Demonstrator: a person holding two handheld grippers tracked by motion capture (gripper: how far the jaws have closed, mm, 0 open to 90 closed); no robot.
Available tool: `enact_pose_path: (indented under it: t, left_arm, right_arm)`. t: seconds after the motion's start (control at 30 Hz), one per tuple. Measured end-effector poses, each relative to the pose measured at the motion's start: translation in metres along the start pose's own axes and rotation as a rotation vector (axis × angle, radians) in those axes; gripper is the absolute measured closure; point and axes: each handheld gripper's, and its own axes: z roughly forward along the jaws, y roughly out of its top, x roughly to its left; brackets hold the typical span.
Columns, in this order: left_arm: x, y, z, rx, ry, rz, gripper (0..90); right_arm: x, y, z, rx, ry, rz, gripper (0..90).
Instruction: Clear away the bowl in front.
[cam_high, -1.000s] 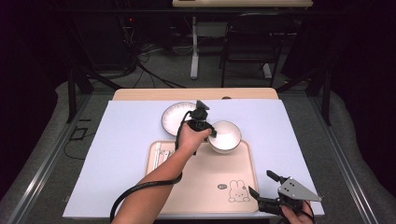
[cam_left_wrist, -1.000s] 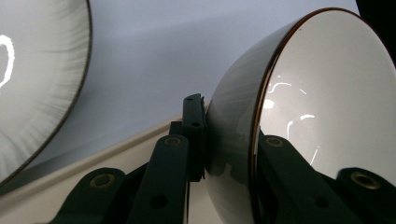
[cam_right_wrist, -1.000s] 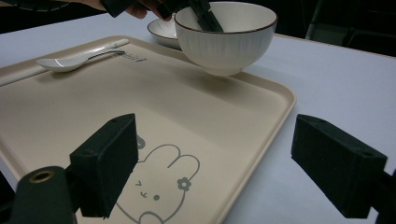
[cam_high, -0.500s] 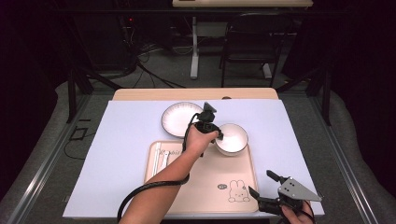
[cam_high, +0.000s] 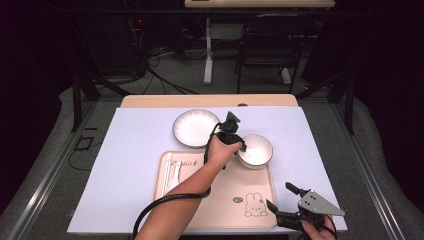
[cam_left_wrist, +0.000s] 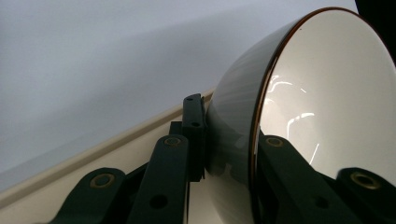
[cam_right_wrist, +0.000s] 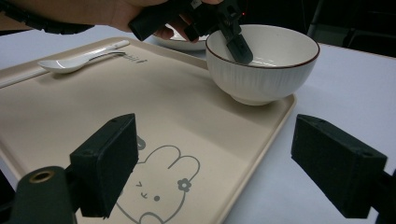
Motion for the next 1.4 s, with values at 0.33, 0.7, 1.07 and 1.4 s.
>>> enact_pose_path:
  t: [0.33, 0.7, 1.07, 1.4]
  left_arm:
    - [-0.006, -0.001, 0.011, 0.008, 0.018, 0.021, 79.8]
    - [-0.003, -0.002, 0.015, -0.008, 0.011, 0.007, 79.6]
    - [0.000, 0.000, -0.002, -0.055, -0.012, 0.024, 69.9]
    - [0.006, 0.003, -0.040, -0.126, -0.032, 0.053, 60.5]
  right_arm:
    - [0.000, 0.000, 0.000, 0.000, 0.001, 0.001, 14.3]
    - [-0.001, 0.000, 0.000, 0.000, 0.001, 0.002, 14.3]
    - [-0.001, 0.000, 0.000, 0.001, 0.003, 0.004, 14.3]
    - [-0.001, 0.000, -0.001, 0.001, -0.004, 0.002, 14.3]
